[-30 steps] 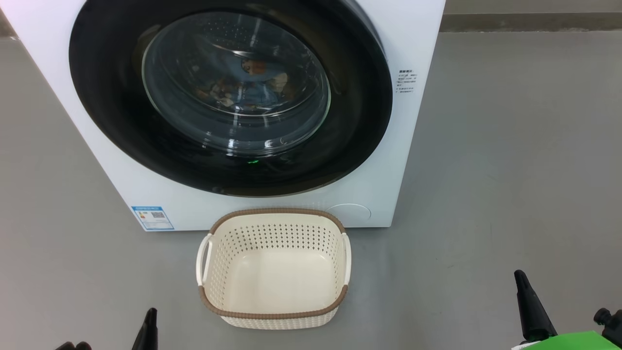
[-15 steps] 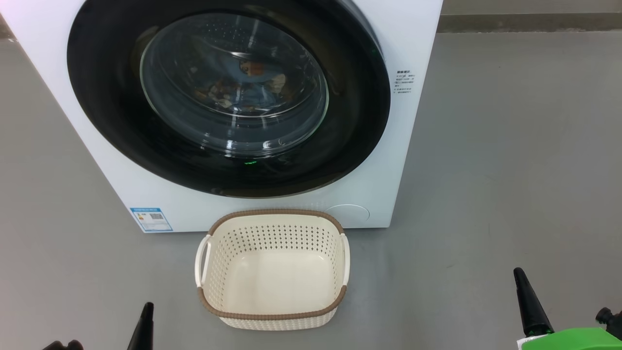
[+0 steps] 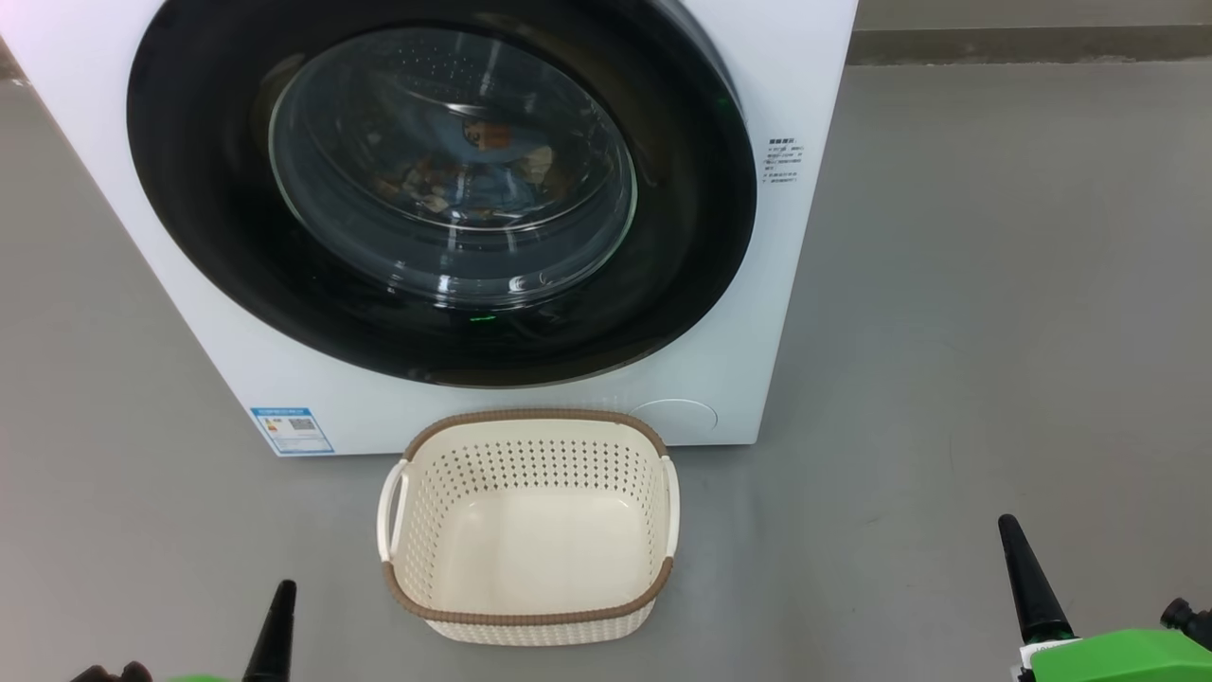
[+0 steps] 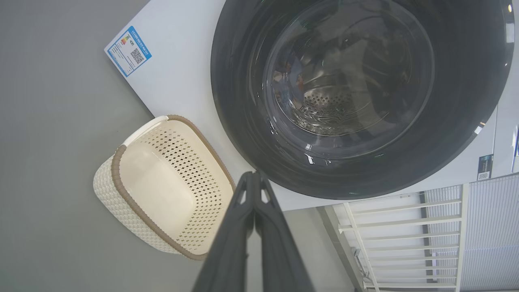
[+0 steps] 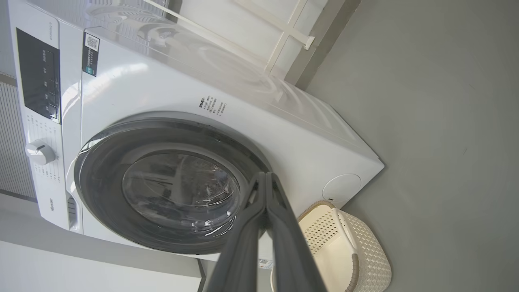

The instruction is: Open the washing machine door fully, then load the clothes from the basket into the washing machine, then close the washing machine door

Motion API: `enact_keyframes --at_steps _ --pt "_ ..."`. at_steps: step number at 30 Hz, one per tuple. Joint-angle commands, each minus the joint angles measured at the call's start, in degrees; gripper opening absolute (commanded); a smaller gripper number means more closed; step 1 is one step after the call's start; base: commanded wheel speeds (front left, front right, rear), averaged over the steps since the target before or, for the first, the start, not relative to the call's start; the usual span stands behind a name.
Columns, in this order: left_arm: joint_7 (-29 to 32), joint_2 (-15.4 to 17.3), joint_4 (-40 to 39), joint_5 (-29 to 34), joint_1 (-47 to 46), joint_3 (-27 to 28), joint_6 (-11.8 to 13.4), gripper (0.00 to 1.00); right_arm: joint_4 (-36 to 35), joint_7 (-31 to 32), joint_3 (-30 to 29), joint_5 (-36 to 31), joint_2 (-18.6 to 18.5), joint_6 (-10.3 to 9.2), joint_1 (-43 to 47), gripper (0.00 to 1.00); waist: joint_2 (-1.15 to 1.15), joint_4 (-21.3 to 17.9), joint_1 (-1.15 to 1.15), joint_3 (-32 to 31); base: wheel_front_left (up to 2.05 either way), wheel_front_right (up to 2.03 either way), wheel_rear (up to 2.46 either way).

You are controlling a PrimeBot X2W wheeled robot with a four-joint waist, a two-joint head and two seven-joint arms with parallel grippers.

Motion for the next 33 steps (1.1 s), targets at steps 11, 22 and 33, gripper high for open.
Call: enact_keyframes --at_steps 11,22,33 --pt "2.1 0.5 -2.1 -7.3 -3.7 2.8 -0.1 0.0 -0.3 2.3 0.7 8.2 -0.2 -0.25 -4.1 0.0 0.0 -0.2 0.0 -0.1 0.0 0.0 0.0" --pt "3.8 0.4 -2.4 -13.1 -4.4 3.8 -0.1 0.0 0.5 4.0 0.6 14.6 -0.1 -0.28 -5.2 0.0 0.0 -0.4 0.0 -0.2 0.0 0.0 0.0" --pt "5.7 0.4 -2.7 -19.5 -5.2 4.8 -0.2 0.0 1.4 6.0 0.5 21.7 0.1 -0.31 -6.4 0.0 0.0 -0.6 0.0 -0.3 0.0 0.0 0.0"
